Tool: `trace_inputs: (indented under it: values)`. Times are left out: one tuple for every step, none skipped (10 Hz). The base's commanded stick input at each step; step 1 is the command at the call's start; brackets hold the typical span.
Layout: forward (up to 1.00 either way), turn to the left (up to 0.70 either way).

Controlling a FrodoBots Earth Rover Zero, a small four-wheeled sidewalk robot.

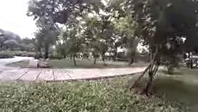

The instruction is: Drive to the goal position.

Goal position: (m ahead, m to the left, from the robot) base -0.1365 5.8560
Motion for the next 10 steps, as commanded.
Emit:
trace_inputs:
  values:
    - [1.0,0.0]
    - [1.0,0.0]
    - [1.0,0.0]
    - [1.0,0.0]
    - [1.0,0.0]
    - [1.0,0.0]
    - [1.0,0.05]
    - [1.0,0.23]
    - [1.0,0.27]
    - [1.0,0.27]
